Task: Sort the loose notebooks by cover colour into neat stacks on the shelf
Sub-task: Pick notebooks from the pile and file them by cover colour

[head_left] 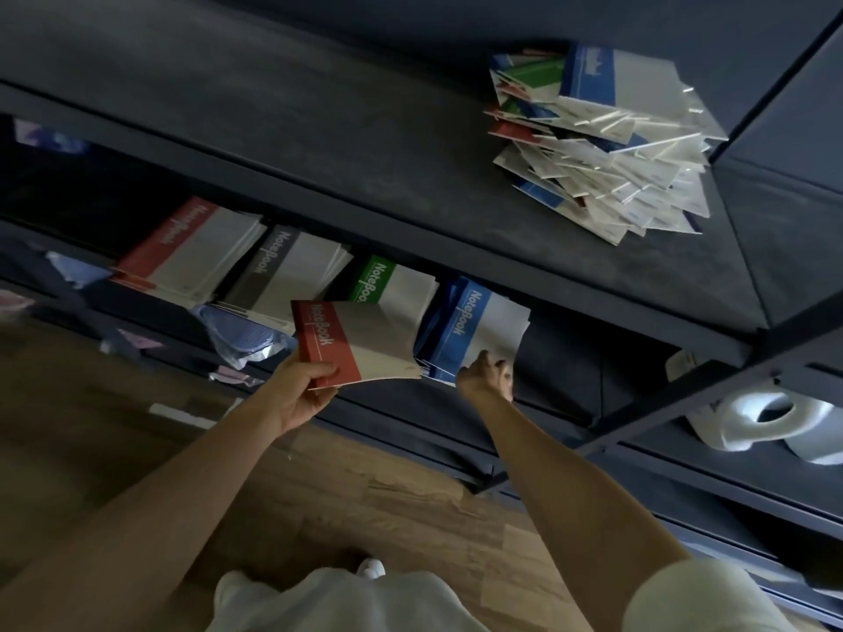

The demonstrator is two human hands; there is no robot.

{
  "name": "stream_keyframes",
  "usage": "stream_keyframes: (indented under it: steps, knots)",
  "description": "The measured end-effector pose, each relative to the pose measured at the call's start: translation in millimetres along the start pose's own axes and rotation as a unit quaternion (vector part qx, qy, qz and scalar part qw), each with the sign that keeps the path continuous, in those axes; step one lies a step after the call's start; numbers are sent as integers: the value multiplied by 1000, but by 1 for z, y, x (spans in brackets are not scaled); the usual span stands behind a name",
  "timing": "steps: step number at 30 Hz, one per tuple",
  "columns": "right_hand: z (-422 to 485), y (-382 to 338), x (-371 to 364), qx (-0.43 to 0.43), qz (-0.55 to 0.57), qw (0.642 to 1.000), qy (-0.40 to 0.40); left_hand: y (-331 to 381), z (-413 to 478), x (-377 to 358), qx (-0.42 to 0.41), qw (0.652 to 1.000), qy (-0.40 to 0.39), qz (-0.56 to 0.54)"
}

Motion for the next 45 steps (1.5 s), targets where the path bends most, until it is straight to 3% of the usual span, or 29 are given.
stream_keyframes:
  steps: [7,13,19,24,36,45]
  knots:
    - [-52,-93,-36,174,-91,980,-22,42,-4,62,-69,995,52,-42]
    - [-121,-183,-91,232,-108,966,-46,98,-16,170,-92,992,50,-66]
    - [-181,-240,-144,224,-117,967,-43,140,-19,252,-79,994,41,-66]
    - [-201,-260,-154,206,-138,968,-33,163,-10,275,-59,996,40,-60]
    - [-152,-310,-151,180,-135,974,-16,205,42,248,-50,999,-1,-18]
    - [-122,-321,-152,129,-111,985,-21,225,41,233,1,996,37,-83]
Point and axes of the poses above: each hand's wrist, its own z-axis towards the middle knuckle, its own x-axis out of the back of the hand, y = z × x, the point moved 2 cm from there along z, towards the middle knuckle, and after that the axes turned 10 degrees about y, right-handed, at the moved point
